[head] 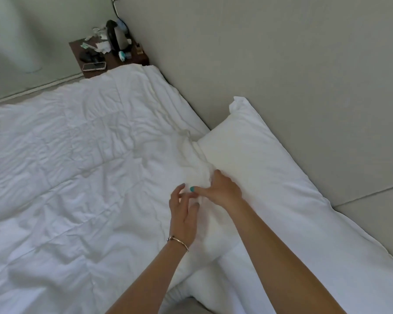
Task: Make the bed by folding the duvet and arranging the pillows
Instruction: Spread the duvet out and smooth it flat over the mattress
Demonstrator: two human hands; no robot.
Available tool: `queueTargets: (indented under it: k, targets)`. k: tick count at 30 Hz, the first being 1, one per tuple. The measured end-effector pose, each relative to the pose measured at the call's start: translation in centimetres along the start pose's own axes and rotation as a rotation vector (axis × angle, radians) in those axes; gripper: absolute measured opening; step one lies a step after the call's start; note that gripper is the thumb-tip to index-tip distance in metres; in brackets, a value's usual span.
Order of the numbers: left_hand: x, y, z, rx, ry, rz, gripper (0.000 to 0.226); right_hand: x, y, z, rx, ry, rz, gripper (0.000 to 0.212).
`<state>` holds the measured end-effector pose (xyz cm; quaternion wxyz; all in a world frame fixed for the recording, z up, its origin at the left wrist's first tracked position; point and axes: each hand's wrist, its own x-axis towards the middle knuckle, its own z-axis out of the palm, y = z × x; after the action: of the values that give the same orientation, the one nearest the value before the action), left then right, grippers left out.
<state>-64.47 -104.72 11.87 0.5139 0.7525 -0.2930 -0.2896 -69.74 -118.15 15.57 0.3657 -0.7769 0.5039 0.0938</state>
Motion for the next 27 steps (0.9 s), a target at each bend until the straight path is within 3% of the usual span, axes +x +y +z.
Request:
queueTargets:
  k: [3, 6, 9, 13, 16, 19, 21, 23, 25, 27]
  targets:
    - [4.6, 1.9, 0.3, 0.235, 0.047, -0.017, 0.033, 0.3, 1.6, 0.3, 0.061, 0.067, -0.069, 0.044]
    - [10.0, 3.3, 1.5, 0.456, -0.052, -0.171, 0.056, -0.1, 3.5, 0.9, 0.139, 0.095, -0.137, 0.025]
    - [15.4, 3.6, 3.0, 0.677, -0.197, -0.351, 0.078, -0.1, 4.2, 1.8, 0.206, 0.13, -0.153, 0.023]
    - [20.3, 3.1, 4.0, 0.719, -0.12, -0.536, 0.072, 0.5, 4.9, 2.4, 0.207, 0.167, -0.154, 0.025]
    - [21.9, 2.6, 2.6, 0.843, -0.135, -0.67, 0.083, 0.6, 4.7, 2.2, 0.158, 0.132, -0.161, 0.03]
    - [21.9, 2.3, 1.2, 1.067, -0.167, -0.571, 0.083, 0.0, 4.0, 2.0, 0.013, 0.071, -0.17, 0.044]
    - [21.1, 1.7, 0.4, 0.986, -0.117, -0.544, 0.073, -0.3, 3.1, 2.0, -0.022, 0.027, -0.13, 0.059]
    - [20.1, 0.2, -1.3, 0.63, -0.032, -0.523, 0.059, -0.5, 2.1, 1.9, 0.001, 0.001, -0.112, 0.07]
    - [19.5, -0.3, -3.1, 0.268, 0.025, -0.472, 0.057, -1.0, 1.4, 1.2, 0.04, 0.002, -0.116, 0.062]
    - [19.6, 1.2, -3.7, 0.059, 0.047, -0.369, 0.059, -2.1, 1.5, -0.7, 0.057, 0.061, -0.109, 0.051]
